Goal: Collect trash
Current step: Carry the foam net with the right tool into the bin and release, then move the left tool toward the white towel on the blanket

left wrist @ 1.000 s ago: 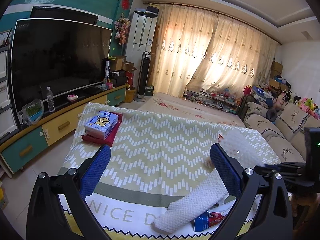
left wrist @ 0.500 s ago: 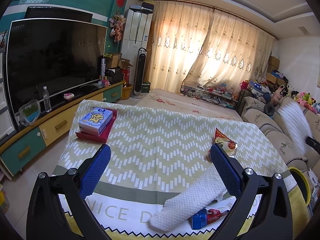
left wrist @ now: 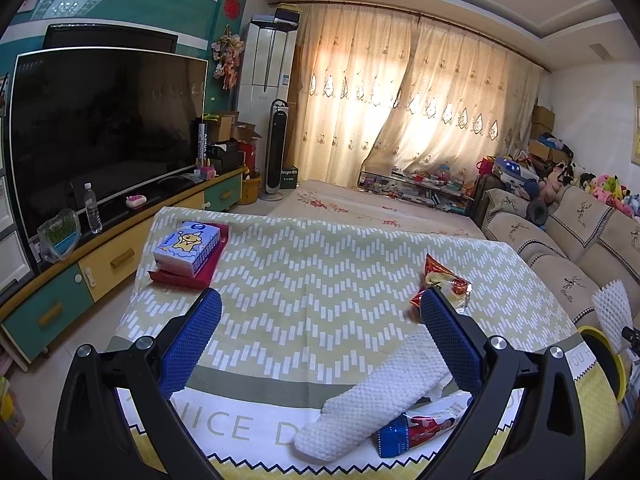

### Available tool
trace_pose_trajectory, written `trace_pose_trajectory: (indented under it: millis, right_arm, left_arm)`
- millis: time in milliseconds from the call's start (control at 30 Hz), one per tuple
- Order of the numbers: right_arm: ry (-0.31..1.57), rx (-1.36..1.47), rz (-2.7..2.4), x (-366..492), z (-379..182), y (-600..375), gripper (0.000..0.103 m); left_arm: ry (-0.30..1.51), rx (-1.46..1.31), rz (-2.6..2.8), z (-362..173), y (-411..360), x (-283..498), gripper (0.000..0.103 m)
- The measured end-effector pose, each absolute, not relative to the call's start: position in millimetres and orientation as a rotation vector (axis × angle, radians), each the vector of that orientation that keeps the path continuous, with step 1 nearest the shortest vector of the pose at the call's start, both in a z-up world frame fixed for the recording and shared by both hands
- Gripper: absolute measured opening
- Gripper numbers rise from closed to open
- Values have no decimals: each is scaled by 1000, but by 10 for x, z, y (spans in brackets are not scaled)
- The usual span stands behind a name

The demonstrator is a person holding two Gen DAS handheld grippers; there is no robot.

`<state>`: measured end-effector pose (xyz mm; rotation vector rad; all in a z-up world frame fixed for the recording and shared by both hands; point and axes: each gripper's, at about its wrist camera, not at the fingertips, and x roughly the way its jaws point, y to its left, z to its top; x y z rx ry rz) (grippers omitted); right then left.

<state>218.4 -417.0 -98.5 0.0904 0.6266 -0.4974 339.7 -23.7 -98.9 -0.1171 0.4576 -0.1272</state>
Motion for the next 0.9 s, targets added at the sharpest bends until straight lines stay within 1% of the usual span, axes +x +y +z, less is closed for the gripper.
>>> trace_pose_trajectory:
  millis: [33, 67, 167, 300, 433, 533, 600, 667, 733, 867, 900]
  right_arm:
    - [630, 94, -505, 2192, -1011, -4159, 44]
    - [627, 97, -515, 2184, -1029, -4179, 49]
    - [617, 110, -545, 2129, -1038, -4172, 50]
    - [555, 164, -504, 2048, -889, -4093, 52]
    - [435, 217, -350, 2035, -690, -3751, 64]
    - [397, 227, -253, 2101, -662, -3453, 65]
    - [398, 200, -216, 2159, -674, -3279, 65]
    - [416, 170, -185, 2210, -725, -3120, 65]
    - [437, 147, -164, 2235, -760, -3023, 65]
    - [426, 146, -145, 2241, -743, -2988, 72]
    - [433, 145, -143, 2255, -743, -2994, 72]
  left_arm:
    - [459, -119, -127, -990, -232, 3397, 98]
    - [461, -121, -127, -993, -231, 3397, 98]
    - [460, -122, -127, -988, -238, 3394, 98]
    - [459, -119, -132, -986, -232, 3396, 98]
    - [463, -113, -161, -986, -254, 3399, 98]
    - [479, -99, -238, -992, -317, 3395, 98]
    - [497, -61, -277, -1003, -392, 3392, 94]
    - [538, -16, -296, -1060, -473, 3430, 83]
    - [580, 0, -312, -1130, -523, 3477, 79]
    - [624, 23, -348, -1214, -602, 3524, 79]
    - [628, 28, -363, -1222, -617, 3520, 79]
